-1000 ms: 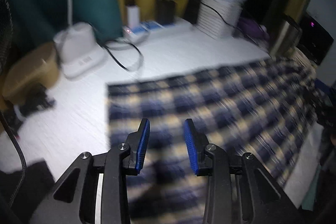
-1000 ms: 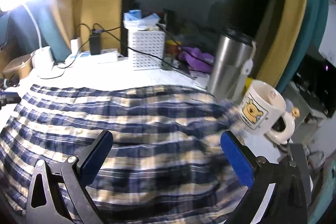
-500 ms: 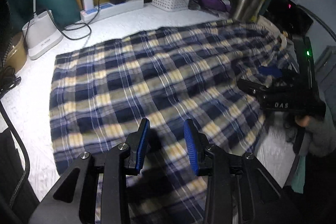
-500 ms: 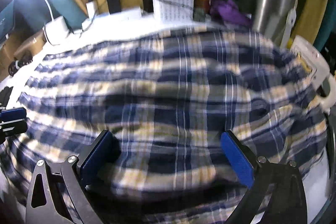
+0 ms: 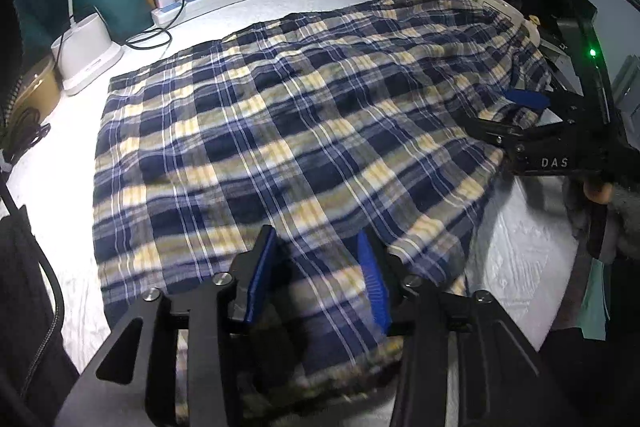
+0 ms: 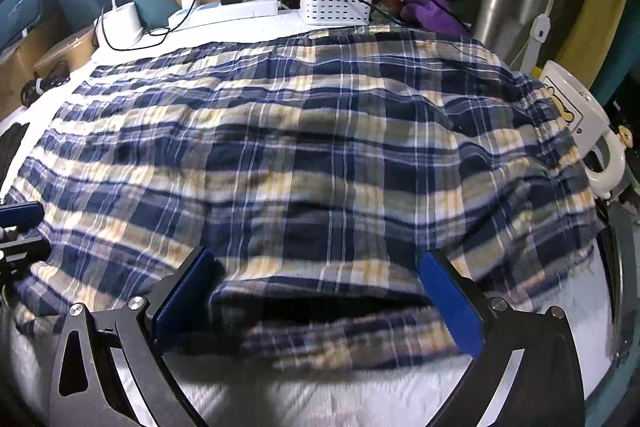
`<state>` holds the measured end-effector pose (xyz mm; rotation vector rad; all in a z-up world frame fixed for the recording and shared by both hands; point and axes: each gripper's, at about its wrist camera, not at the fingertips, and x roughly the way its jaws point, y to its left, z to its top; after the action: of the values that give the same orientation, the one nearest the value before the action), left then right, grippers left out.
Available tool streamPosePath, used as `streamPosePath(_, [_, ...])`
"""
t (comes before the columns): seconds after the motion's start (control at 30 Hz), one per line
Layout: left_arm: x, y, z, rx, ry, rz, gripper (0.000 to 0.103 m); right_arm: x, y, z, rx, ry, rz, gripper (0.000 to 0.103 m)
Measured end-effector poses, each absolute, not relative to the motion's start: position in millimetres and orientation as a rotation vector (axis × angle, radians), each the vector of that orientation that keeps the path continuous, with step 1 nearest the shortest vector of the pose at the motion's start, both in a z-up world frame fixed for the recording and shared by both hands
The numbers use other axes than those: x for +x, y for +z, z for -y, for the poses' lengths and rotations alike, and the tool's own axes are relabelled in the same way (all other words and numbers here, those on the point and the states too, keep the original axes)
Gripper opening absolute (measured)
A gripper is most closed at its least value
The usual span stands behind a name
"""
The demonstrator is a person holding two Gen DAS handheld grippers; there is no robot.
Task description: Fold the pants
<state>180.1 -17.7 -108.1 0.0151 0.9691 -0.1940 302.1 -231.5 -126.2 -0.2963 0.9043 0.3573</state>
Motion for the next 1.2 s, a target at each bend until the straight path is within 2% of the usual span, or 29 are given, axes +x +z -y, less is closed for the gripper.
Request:
streamPosePath(0.13, [164.4,-111.1,24.5,0.054,-0.189,-0.932,0.051,295.0,-125.8,236.2,-0.286,0.347,-0.906,0.102])
streamPosePath(0.67, [162.5,-89.2,20.1,-0.03,-0.24,-0.892,0.052,262.8,-111.4,247.7,-0.261,0.325,-0.871,0.103])
streamPosePath(0.83, [174.6,-103.2,33.5,-0.011,-0.249,-0.943,0.052,262.4,-102.1,228.1,-0.261,0.376,-0.836,0.103])
streamPosePath(1.2, [160.3,-109.5,39.6,0.029,-0.206,-0.937,0.052,264.3,-127.1,204.6,-0.313,0.418,-0.882,0.103])
